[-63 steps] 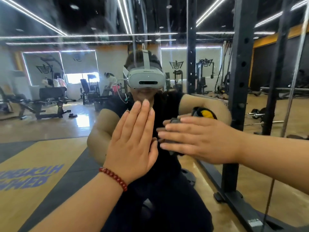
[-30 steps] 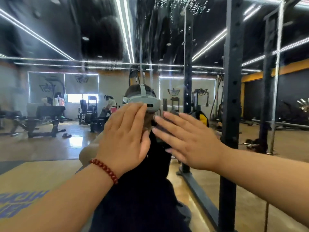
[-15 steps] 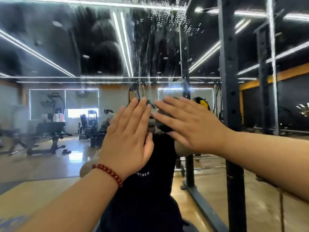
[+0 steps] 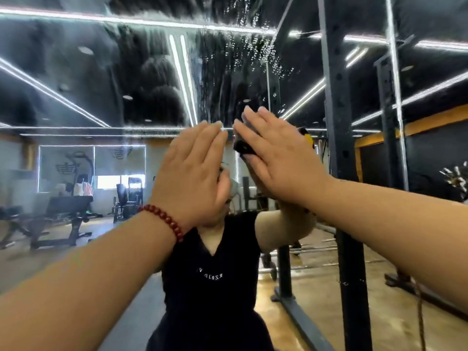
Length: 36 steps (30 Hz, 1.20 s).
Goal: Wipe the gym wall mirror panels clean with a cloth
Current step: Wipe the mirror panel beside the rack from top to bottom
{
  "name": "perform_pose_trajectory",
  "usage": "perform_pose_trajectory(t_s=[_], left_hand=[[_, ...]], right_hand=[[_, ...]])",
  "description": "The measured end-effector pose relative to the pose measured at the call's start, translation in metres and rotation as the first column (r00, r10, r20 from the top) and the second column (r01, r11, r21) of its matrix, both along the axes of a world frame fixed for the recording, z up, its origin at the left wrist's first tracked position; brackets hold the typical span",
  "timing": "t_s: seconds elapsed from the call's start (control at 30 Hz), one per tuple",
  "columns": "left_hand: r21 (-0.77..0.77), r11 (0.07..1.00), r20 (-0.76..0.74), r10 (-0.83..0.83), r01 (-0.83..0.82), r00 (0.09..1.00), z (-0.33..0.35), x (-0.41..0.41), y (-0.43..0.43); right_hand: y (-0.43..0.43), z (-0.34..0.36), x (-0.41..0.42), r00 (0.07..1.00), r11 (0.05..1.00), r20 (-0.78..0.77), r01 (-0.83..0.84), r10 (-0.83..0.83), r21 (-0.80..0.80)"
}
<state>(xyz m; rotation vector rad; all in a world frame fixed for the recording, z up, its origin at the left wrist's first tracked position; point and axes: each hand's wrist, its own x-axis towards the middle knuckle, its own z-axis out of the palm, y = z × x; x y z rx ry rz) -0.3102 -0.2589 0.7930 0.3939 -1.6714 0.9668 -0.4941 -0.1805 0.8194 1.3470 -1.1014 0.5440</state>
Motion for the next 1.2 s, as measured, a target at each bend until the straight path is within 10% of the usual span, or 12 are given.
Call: perform_pose_trajectory(t_s=[0.27, 0.5, 0.73, 0.93, 1.2], left_hand=[[0.025, 0.995, 0.033, 0.101, -0.101, 0.994, 0.036, -0.003, -0.015], [-0.005, 0.988, 0.025, 0.154, -0.154, 0.988, 0.038, -0.003, -0.015], [0.046, 0.99, -0.003, 0.136, -0.136, 0.991, 0.04, -0.002, -0.012], [0.037, 0.993, 0.012, 0.111, -0.111, 0.994, 0.046, 0.003, -0.007], [0.035, 0.993, 0.061, 0.115, -0.117, 0.992, 0.121, 0.043, -0.029]], right_hand=[[-0.005, -0.032, 0.01, 0.999, 1.0, 0.052, -0.004, 0.004, -0.003], [-0.014, 0.076, 0.03, 0.968, 0.989, 0.249, 0.059, -0.024, -0.135], [-0.004, 0.02, 0.009, 1.0, 1.0, 0.013, 0.021, -0.021, 0.011], [-0.005, 0.094, 0.029, 0.973, 0.993, 0.22, 0.089, -0.07, -0.077], [-0.014, 0.11, 0.03, 0.967, 0.993, -0.247, 0.085, -0.062, 0.083]])
